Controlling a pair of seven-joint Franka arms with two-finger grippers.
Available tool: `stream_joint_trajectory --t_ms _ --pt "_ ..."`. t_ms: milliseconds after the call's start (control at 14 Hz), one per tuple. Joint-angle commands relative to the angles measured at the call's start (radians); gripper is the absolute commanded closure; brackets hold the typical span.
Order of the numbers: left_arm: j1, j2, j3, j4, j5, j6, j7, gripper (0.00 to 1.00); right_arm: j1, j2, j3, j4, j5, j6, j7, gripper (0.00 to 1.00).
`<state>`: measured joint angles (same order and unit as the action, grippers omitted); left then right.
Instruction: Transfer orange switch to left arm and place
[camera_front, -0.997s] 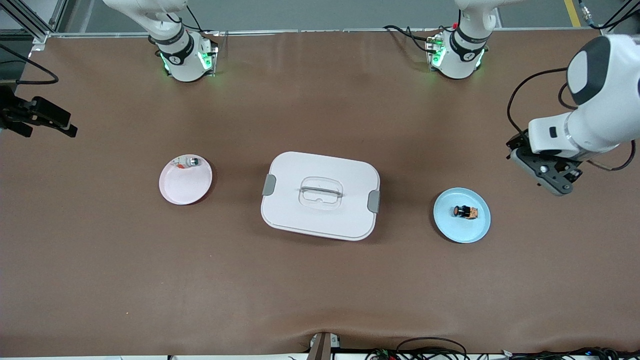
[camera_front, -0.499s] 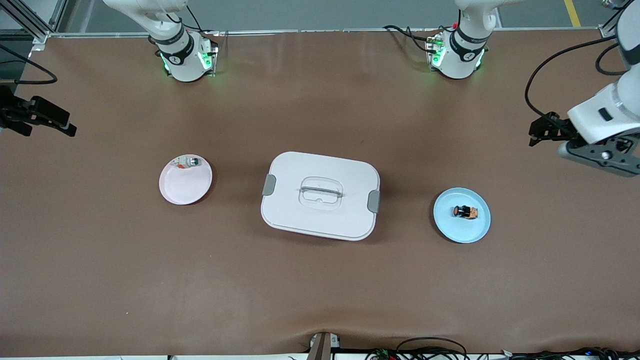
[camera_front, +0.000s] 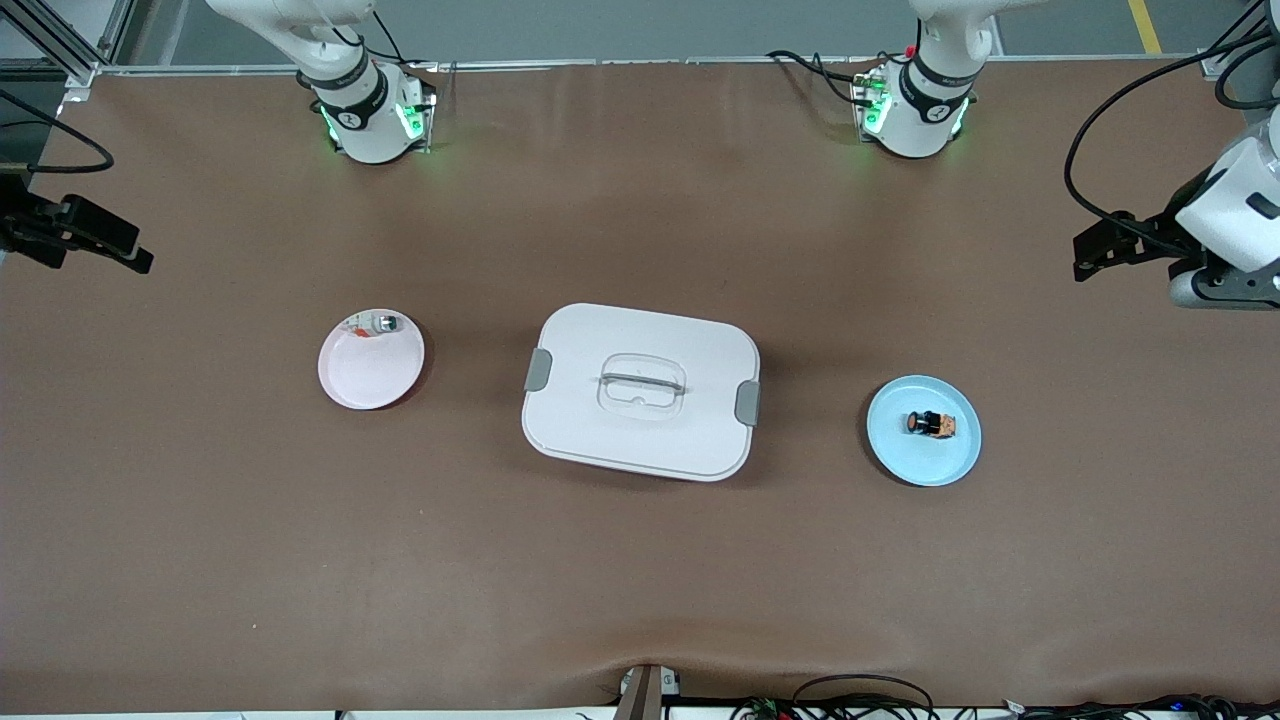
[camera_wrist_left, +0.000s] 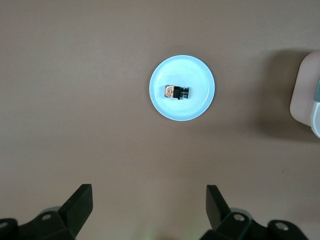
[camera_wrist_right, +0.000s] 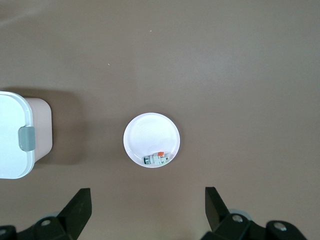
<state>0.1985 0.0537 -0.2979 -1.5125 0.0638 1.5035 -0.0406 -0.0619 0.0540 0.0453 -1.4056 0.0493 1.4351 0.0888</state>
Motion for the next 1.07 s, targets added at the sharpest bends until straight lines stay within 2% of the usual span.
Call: stream_joint_trajectory --t_ms 0,214,356,570,783,997 --pt "0.005 -0.005 0.002 0.009 0.019 -0.023 -0.018 0.0 -0.018 -0.014 0.013 0.0 -0.005 -0.005 -0.02 0.0" --pt "0.006 -0.005 -0.004 0.012 0.033 -0.025 -0.013 0.0 -0.015 -0.013 0.016 0.0 -0.026 0.005 -0.023 0.0" --pt "-0.014 -0.017 0.016 0.047 0.018 -0.04 -0.015 0.0 -0.01 -0.013 0.024 0.0 -0.061 0.018 -0.023 0.0" --pt "-0.132 -0.063 0.126 0.025 0.016 -0.065 -0.019 0.0 -0.01 -0.013 0.025 0.0 -0.063 0.018 -0.023 0.0" --pt "-0.159 -0.135 0.137 -0.067 0.014 -0.023 -0.019 0.0 -0.012 -0.013 0.024 0.0 -0.063 0.025 -0.055 0.0" --pt "-0.162 -0.176 0.17 -0.123 -0.053 0.006 -0.018 0.0 -0.012 -0.014 0.024 0.0 -0.063 0.024 -0.067 0.0"
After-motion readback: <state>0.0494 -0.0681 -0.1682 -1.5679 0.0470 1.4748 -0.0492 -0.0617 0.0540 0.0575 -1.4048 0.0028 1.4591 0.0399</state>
